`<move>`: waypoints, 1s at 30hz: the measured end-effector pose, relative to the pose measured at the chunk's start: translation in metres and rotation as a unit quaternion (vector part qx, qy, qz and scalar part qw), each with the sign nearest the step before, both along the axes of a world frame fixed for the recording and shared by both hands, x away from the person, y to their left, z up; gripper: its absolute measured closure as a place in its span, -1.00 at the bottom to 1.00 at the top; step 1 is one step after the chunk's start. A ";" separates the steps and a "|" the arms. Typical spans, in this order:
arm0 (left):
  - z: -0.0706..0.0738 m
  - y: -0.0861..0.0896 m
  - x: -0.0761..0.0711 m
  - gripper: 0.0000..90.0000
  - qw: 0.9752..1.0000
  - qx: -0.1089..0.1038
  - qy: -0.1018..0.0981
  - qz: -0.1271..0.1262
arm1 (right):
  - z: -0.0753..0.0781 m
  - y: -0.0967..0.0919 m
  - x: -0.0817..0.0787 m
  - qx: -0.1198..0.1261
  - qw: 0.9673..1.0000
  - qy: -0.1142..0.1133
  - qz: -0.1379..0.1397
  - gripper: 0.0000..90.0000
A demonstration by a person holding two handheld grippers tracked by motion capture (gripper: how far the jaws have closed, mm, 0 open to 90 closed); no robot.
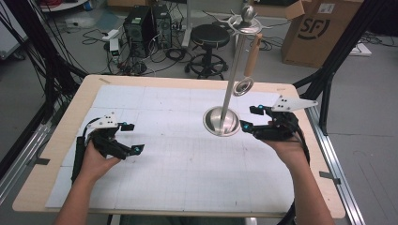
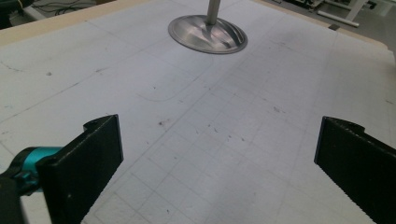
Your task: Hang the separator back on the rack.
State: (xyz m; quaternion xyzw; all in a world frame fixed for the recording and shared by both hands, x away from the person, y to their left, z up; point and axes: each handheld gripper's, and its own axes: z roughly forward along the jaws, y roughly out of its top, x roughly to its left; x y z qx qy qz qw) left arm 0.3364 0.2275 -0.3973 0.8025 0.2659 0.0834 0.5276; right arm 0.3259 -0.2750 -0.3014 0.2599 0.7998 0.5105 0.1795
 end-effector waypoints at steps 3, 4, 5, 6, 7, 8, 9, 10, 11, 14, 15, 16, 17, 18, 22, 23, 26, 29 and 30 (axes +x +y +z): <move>0.000 0.000 0.000 -0.96 1.000 0.000 -0.002 -0.001 | -0.010 0.000 -0.002 0.000 1.000 0.005 -0.001 -0.27; 0.000 0.000 0.000 -0.96 1.000 -0.001 -0.003 -0.001 | -0.013 0.000 -0.003 0.004 1.000 0.008 -0.001 -0.28; 0.000 0.000 0.000 -0.96 1.000 -0.002 -0.002 0.001 | -0.016 0.000 -0.004 0.007 1.000 0.010 -0.001 -0.29; 0.000 0.001 0.000 -0.96 1.000 -0.001 -0.002 0.001 | -0.020 0.000 -0.004 0.007 1.000 0.011 -0.003 -0.30; 0.000 0.001 0.000 -0.96 1.000 -0.001 -0.001 0.001 | -0.023 0.000 -0.005 0.009 1.000 0.010 -0.003 -0.30; 0.001 0.001 0.000 -0.96 1.000 -0.001 -0.001 0.001 | -0.027 -0.001 -0.006 0.012 1.000 0.009 -0.003 -0.32; 0.001 0.001 0.000 -0.96 1.000 -0.002 -0.002 0.001 | -0.031 -0.001 -0.007 0.013 1.000 0.011 -0.005 -0.33; 0.001 0.001 0.000 -0.96 1.000 -0.001 -0.002 0.001 | -0.034 -0.001 -0.009 0.012 1.000 0.011 -0.006 -0.33; 0.000 0.000 0.000 -0.96 1.000 0.000 -0.001 0.000 | -0.039 0.000 -0.010 0.012 1.000 0.013 -0.008 -0.33; -0.001 -0.001 0.000 -0.96 1.000 0.003 0.000 -0.001 | -0.051 0.001 -0.013 0.004 1.000 0.018 -0.009 -0.34; -0.001 -0.001 0.000 -0.96 1.000 0.002 -0.001 -0.001 | -0.055 0.001 -0.014 0.003 1.000 0.020 -0.009 -0.34; 0.000 -0.001 0.000 -0.96 1.000 0.000 -0.002 -0.001 | -0.058 0.001 -0.015 0.005 1.000 0.022 -0.008 -0.35; 0.000 -0.001 0.000 -0.96 1.000 0.000 -0.001 -0.001 | -0.061 0.001 -0.016 0.008 1.000 0.024 -0.009 -0.35; -0.001 0.000 0.000 -0.96 1.000 -0.001 0.001 0.000 | -0.064 0.001 -0.017 0.006 1.000 0.024 -0.011 -0.36; -0.001 0.000 0.001 -0.96 1.000 -0.001 0.001 0.000 | -0.074 0.002 -0.019 0.007 1.000 0.023 -0.010 -0.36; 0.000 0.000 0.000 -0.96 1.000 -0.002 0.000 0.000 | -0.077 0.002 -0.019 0.001 1.000 0.027 -0.008 -0.37; 0.000 0.000 0.001 -0.96 1.000 -0.005 -0.001 0.001 | -0.082 0.003 -0.020 -0.025 0.999 0.033 -0.011 -0.40; 0.000 0.000 0.002 -0.96 1.000 -0.004 0.000 0.002 | -0.086 0.001 -0.020 -0.011 0.999 0.035 -0.010 -0.42; -0.001 0.001 0.003 -0.96 1.000 -0.004 0.001 0.002 | -0.088 0.001 -0.020 -0.007 0.999 0.038 -0.011 -0.44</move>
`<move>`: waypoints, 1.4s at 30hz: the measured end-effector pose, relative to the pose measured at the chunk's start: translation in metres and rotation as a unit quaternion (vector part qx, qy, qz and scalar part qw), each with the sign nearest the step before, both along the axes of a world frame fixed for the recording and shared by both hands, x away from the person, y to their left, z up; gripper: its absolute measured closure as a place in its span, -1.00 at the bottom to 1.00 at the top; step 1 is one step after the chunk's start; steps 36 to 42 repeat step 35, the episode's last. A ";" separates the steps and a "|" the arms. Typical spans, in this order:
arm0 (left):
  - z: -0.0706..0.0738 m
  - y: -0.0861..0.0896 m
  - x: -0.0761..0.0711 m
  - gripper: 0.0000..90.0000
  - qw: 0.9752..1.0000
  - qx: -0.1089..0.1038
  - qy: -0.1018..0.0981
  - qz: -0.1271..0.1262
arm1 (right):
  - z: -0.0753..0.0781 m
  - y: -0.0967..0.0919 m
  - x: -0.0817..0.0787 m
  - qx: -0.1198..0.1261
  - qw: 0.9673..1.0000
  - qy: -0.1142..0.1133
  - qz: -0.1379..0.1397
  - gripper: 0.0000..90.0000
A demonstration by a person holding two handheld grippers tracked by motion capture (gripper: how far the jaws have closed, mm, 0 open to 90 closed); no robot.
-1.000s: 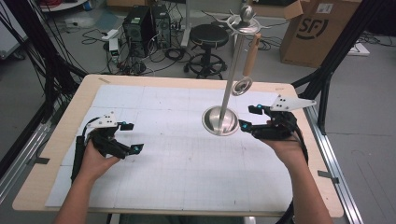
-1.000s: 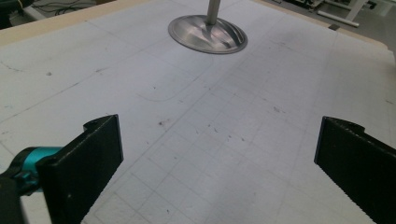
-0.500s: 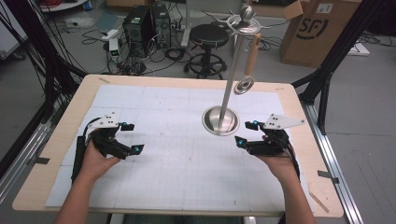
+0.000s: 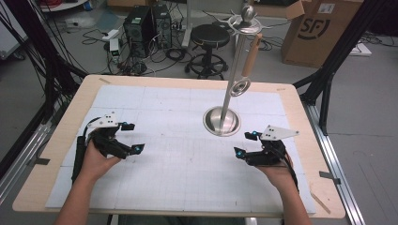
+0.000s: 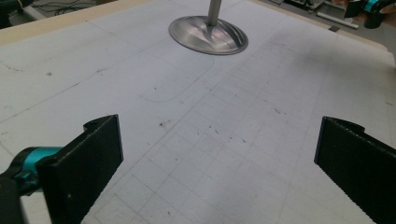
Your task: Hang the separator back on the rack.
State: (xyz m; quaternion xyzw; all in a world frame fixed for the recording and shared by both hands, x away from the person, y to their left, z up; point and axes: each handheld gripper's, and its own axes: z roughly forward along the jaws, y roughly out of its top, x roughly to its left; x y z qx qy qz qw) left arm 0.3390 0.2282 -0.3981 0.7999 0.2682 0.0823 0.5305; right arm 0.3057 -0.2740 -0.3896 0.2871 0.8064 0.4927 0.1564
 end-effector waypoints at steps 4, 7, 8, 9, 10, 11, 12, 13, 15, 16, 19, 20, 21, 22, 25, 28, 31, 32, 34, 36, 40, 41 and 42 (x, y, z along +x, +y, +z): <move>-0.002 0.000 0.002 -0.96 1.000 -0.001 0.002 0.002 | -0.010 0.001 0.003 -0.007 1.000 0.012 -0.007 -0.51; -0.002 -0.001 0.002 -0.96 1.000 0.001 0.002 0.002 | -0.014 0.001 0.004 -0.014 1.000 0.013 -0.011 -0.51; -0.001 -0.001 0.002 -0.96 1.000 0.000 0.001 0.001 | -0.014 0.000 0.005 -0.013 1.000 0.012 -0.012 -0.52; -0.001 -0.001 0.002 -0.96 1.000 -0.002 0.001 0.001 | -0.014 -0.001 0.006 -0.010 1.000 0.010 -0.017 -0.53; -0.001 0.000 0.002 -0.96 1.000 -0.003 0.001 0.000 | -0.014 -0.001 0.006 -0.007 1.000 0.011 -0.022 -0.54; -0.001 0.000 0.002 -0.96 1.000 -0.002 0.002 0.000 | -0.014 -0.002 0.006 -0.006 1.000 0.011 -0.025 -0.55; -0.002 0.000 0.002 -0.96 1.000 -0.001 0.002 0.000 | -0.015 -0.002 0.007 -0.008 1.000 0.014 -0.026 -0.56; -0.002 0.000 0.002 -0.96 1.000 0.001 0.000 -0.003 | -0.016 -0.002 0.007 -0.012 0.999 0.016 -0.026 -0.56; -0.001 -0.001 0.001 -0.96 1.000 0.000 0.000 -0.004 | -0.017 -0.001 0.006 -0.016 0.999 0.018 -0.026 -0.56; -0.001 -0.002 0.001 -0.96 1.000 -0.002 0.001 -0.003 | -0.018 -0.001 0.006 -0.016 0.999 0.019 -0.028 -0.56; -0.001 -0.002 0.001 -0.96 1.000 -0.005 0.000 -0.003 | -0.018 -0.002 0.005 -0.009 0.999 0.020 -0.028 -0.56; -0.001 -0.001 0.001 -0.96 1.000 -0.003 -0.001 -0.004 | -0.018 -0.002 0.005 -0.008 0.999 0.018 -0.029 -0.56; -0.001 -0.001 0.001 -0.96 1.000 -0.004 0.000 -0.003 | -0.018 -0.002 0.005 -0.009 0.999 0.017 -0.029 -0.56; -0.001 -0.001 0.001 -0.96 1.000 -0.003 0.000 -0.001 | -0.018 -0.003 0.005 -0.007 0.999 0.018 -0.029 -0.56; -0.001 -0.001 0.001 -0.96 1.000 -0.003 0.001 -0.001 | -0.018 -0.004 0.006 -0.006 0.999 0.020 -0.031 -0.56; -0.001 -0.002 0.001 -0.96 1.000 -0.001 0.001 -0.004 | -0.018 -0.003 0.006 -0.008 0.999 0.021 -0.030 -0.56; -0.001 -0.002 0.000 -0.96 1.000 0.001 0.000 -0.005 | -0.018 -0.003 0.006 -0.006 0.999 0.022 -0.031 -0.56; -0.001 -0.002 0.000 -0.96 1.000 0.001 0.000 -0.005 | -0.018 -0.003 0.007 -0.006 0.999 0.018 -0.029 -0.56; 0.000 -0.002 0.000 -0.96 1.000 -0.001 0.000 -0.004 | -0.018 -0.003 0.007 -0.004 0.999 0.021 -0.030 -0.56; 0.000 -0.002 0.000 -0.96 1.000 -0.001 0.000 -0.004 | -0.018 -0.003 0.007 -0.004 0.999 0.021 -0.030 -0.56; 0.000 -0.002 0.000 -0.96 1.000 -0.001 0.000 -0.004 | -0.018 -0.003 0.007 -0.004 0.999 0.021 -0.030 -0.56; 0.000 -0.002 0.000 -0.96 1.000 -0.001 0.000 -0.004 | -0.018 -0.003 0.007 -0.004 0.999 0.021 -0.030 -0.56; 0.000 -0.002 0.000 -0.96 1.000 -0.001 0.000 -0.004 | -0.018 -0.003 0.007 -0.004 0.999 0.021 -0.030 -0.56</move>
